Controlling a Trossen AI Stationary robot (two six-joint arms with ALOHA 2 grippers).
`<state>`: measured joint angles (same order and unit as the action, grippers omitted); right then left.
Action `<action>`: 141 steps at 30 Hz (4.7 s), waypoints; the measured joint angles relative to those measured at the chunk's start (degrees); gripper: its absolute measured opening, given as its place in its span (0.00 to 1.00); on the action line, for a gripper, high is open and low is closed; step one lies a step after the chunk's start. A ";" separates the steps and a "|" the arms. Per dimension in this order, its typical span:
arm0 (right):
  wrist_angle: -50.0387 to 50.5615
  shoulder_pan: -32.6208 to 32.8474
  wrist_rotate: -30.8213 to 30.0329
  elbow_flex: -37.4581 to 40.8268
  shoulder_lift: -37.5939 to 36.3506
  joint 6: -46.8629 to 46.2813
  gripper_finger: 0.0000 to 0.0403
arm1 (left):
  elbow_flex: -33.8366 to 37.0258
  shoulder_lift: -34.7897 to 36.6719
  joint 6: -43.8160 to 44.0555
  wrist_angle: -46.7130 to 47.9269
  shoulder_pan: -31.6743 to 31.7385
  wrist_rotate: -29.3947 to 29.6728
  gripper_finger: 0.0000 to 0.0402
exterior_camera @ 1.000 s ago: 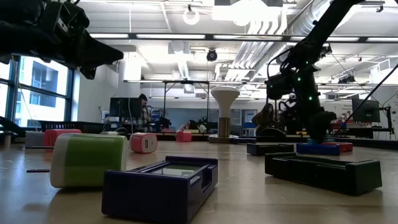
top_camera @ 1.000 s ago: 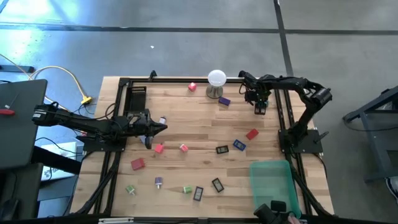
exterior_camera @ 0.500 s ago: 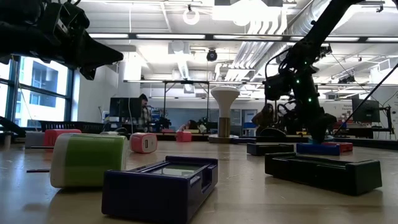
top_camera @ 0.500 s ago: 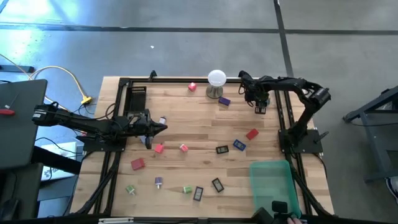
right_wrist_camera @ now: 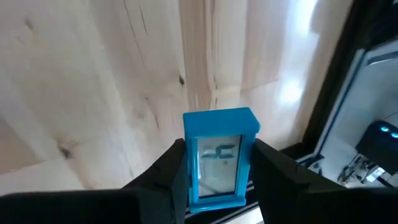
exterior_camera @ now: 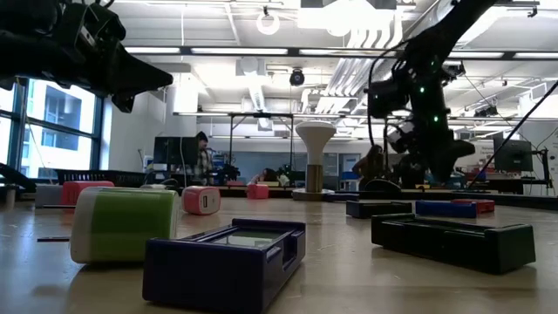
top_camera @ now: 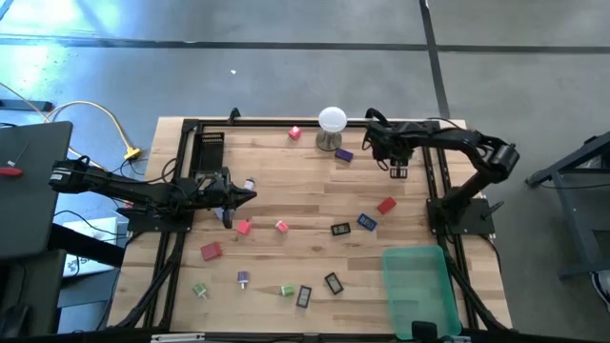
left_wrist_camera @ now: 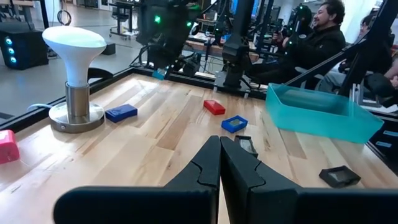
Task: Pick & Place Office items
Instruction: Put the light blue digital clock into the black bin
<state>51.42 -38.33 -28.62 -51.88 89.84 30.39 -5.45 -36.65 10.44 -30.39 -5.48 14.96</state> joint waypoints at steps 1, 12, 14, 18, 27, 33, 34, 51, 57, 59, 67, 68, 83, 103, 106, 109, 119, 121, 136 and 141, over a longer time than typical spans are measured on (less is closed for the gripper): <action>0.60 0.69 -0.02 0.00 -0.89 -0.61 0.32 | 0.00 -0.01 0.18 -0.01 0.00 0.00 0.00; -3.26 13.33 9.98 0.00 -11.32 -10.49 0.32 | 0.00 -0.17 3.38 -1.43 -0.01 -4.92 0.00; -7.04 16.44 12.38 -0.05 -12.51 -12.46 0.32 | -0.02 -0.86 2.01 -3.60 -0.02 -6.33 0.00; -15.17 22.10 16.26 -0.05 -13.13 -15.48 0.32 | -0.04 -4.15 -2.76 -8.20 -0.02 -7.28 0.01; -29.53 32.26 18.60 -0.05 -12.52 -15.85 0.32 | -0.07 -17.08 -7.40 -21.40 0.00 -5.08 0.23; -38.50 37.89 20.52 -0.05 -12.52 -17.29 0.32 | -0.09 -26.52 -18.37 -35.37 -0.26 -5.61 0.45; -39.86 38.69 21.56 -0.05 -12.52 -17.27 0.32 | -0.09 -27.95 -20.34 -37.71 -0.41 -6.15 0.47; -66.33 45.27 33.22 -0.02 -9.75 -11.13 0.33 | -9.64 -51.15 -21.82 -56.08 -0.45 -7.65 0.54; -67.86 45.25 32.54 -0.05 -7.31 -11.08 0.33 | -14.42 -55.12 -25.18 -56.29 -0.42 -7.34 0.54; -68.19 45.25 31.53 -0.05 -7.10 -11.10 0.33 | -14.63 -55.71 -23.80 -56.38 0.15 -7.31 0.54; -68.31 45.25 30.38 -0.05 -7.10 -11.08 0.33 | -14.62 -55.93 -15.29 -56.34 1.29 -7.21 0.54; -68.27 45.25 30.36 -0.05 -7.10 -11.08 0.33 | -14.62 -55.93 -15.20 -56.33 1.42 -7.21 0.54; -65.82 45.11 30.01 -0.05 -7.10 -12.17 0.33 | -14.58 -55.88 -9.91 -50.71 3.72 -8.85 0.56; -75.68 44.72 27.40 0.00 -1.96 -15.13 0.33 | -14.58 -55.88 -13.01 -50.60 3.04 -10.29 0.89; -75.67 44.74 27.54 0.00 -1.96 -15.78 0.33 | -14.58 -55.88 -12.86 -50.60 3.04 -10.29 0.89; -75.97 44.74 27.51 0.00 -1.58 -15.74 0.33 | -14.58 -55.88 -11.06 -50.62 3.04 -10.29 0.89; -77.66 44.72 25.29 -0.02 -1.13 -14.97 0.33 | -14.82 -55.88 -12.98 -50.62 3.04 -10.19 0.89; -77.94 44.61 23.26 -0.05 -1.15 -13.67 0.33 | -15.43 -55.88 -13.01 -50.64 3.04 -10.19 0.89; -78.25 42.63 22.51 -0.05 -1.16 -13.68 0.33 | -19.51 -55.88 -18.19 -50.63 3.04 -8.68 0.89; -78.26 42.67 22.53 -0.05 -1.16 -13.64 0.33 | -20.41 -55.88 -18.21 -50.59 3.05 -8.68 0.89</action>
<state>-26.84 4.34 -6.09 -51.92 88.68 16.75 -25.87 -92.53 -7.77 -80.98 -2.43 6.28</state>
